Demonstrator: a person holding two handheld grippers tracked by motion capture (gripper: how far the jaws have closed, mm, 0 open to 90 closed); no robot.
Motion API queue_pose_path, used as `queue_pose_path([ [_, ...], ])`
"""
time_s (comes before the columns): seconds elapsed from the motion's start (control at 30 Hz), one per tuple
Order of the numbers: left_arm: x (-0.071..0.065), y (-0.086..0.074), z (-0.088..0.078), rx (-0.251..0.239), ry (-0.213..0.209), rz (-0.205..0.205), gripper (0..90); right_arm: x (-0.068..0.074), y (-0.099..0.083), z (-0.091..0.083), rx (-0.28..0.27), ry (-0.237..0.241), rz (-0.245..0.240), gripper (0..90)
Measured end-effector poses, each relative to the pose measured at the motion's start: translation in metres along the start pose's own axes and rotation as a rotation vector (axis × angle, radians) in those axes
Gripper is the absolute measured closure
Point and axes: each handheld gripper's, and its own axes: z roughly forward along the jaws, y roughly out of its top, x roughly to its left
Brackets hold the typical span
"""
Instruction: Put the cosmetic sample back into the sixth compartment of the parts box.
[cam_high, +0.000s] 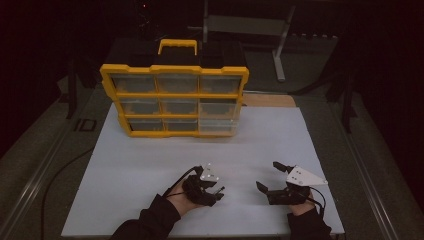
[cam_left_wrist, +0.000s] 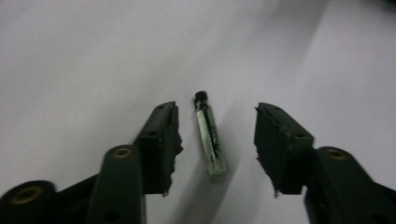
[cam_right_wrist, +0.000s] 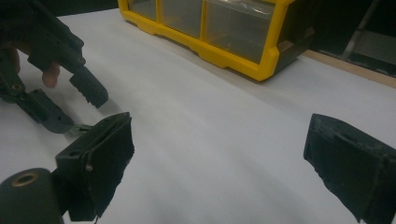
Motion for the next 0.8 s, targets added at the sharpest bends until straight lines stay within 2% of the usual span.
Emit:
queue_pose_path([
  [0.17,0.0,0.001,0.003,0.037,-0.007,-0.031,59.8,0.0,0.0,0.0,0.002,0.001,-0.001,8.3],
  [0.37,-0.002,0.003,0.008,0.072,-0.011,-0.048,68.4,0.0,0.0,0.0,0.002,0.002,-0.004,8.3],
  [0.6,-0.002,0.006,0.013,0.096,0.011,-0.064,72.7,0.0,0.0,0.0,0.004,-0.002,-0.004,8.3],
  [0.8,-0.003,0.007,0.015,0.108,0.033,-0.076,79.7,0.0,0.0,0.0,0.004,-0.001,-0.004,8.3],
])
